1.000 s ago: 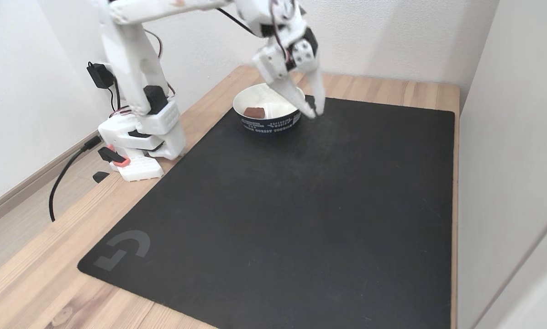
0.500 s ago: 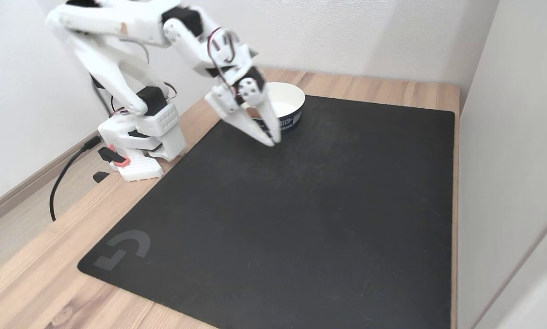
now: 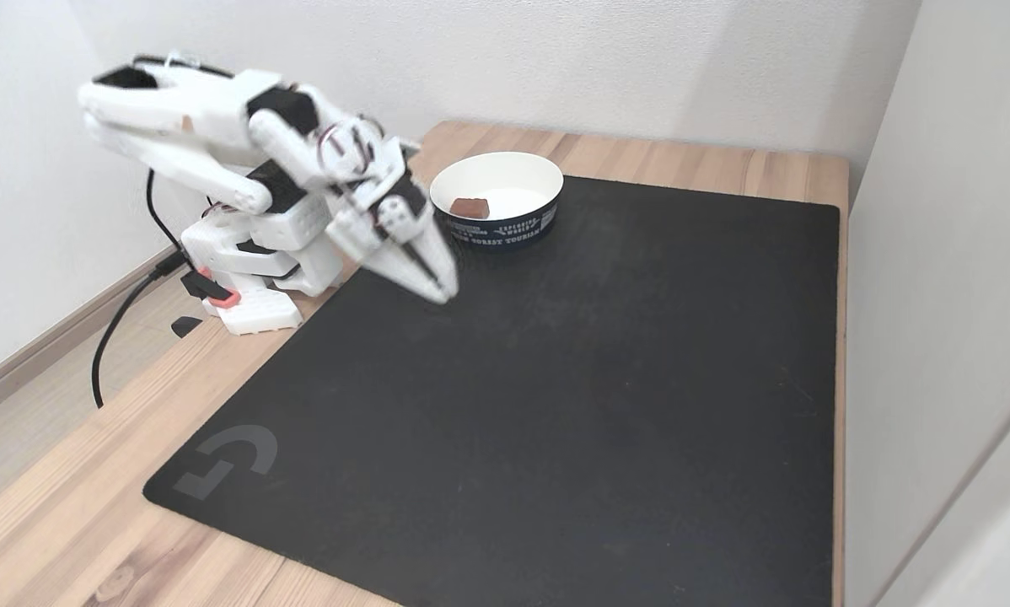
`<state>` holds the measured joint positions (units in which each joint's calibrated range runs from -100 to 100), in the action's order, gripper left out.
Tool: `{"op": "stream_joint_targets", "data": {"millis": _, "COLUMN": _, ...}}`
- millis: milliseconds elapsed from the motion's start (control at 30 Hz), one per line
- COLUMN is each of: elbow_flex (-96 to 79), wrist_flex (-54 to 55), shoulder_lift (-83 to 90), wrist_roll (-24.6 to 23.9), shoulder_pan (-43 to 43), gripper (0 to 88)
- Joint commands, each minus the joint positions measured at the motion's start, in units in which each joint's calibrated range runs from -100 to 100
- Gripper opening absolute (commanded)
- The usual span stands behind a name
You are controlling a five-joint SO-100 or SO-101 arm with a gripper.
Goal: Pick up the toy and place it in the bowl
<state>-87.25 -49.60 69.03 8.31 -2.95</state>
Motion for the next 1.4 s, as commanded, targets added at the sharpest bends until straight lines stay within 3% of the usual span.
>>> {"op": "stream_joint_targets", "data": {"millis": 0, "elbow_flex": -4.1, "wrist_flex": -0.44, "shoulder_lift": 8.46, "wrist_roll": -0.12, "shoulder_pan": 3.83, "gripper": 2.2}}
{"op": "stream_joint_targets", "data": {"millis": 533, "elbow_flex": -6.44, "wrist_flex": -14.08, "shoulder_lift": 24.22, "wrist_roll": -0.12, "shoulder_pan": 8.6, "gripper": 2.2}}
{"op": "stream_joint_targets", "data": {"millis": 667, "elbow_flex": -7.35, "wrist_flex": -17.8, "shoulder_lift": 29.97, "wrist_roll": -2.73, "shoulder_pan": 8.6, "gripper": 2.2}}
{"op": "stream_joint_targets", "data": {"millis": 1000, "elbow_flex": -7.53, "wrist_flex": -18.56, "shoulder_lift": 30.39, "wrist_roll": -2.99, "shoulder_pan": 2.49, "gripper": 2.2}}
{"op": "stream_joint_targets", "data": {"millis": 1367, "elbow_flex": -7.53, "wrist_flex": -18.56, "shoulder_lift": 30.39, "wrist_roll": -2.89, "shoulder_pan": 2.08, "gripper": 2.2}}
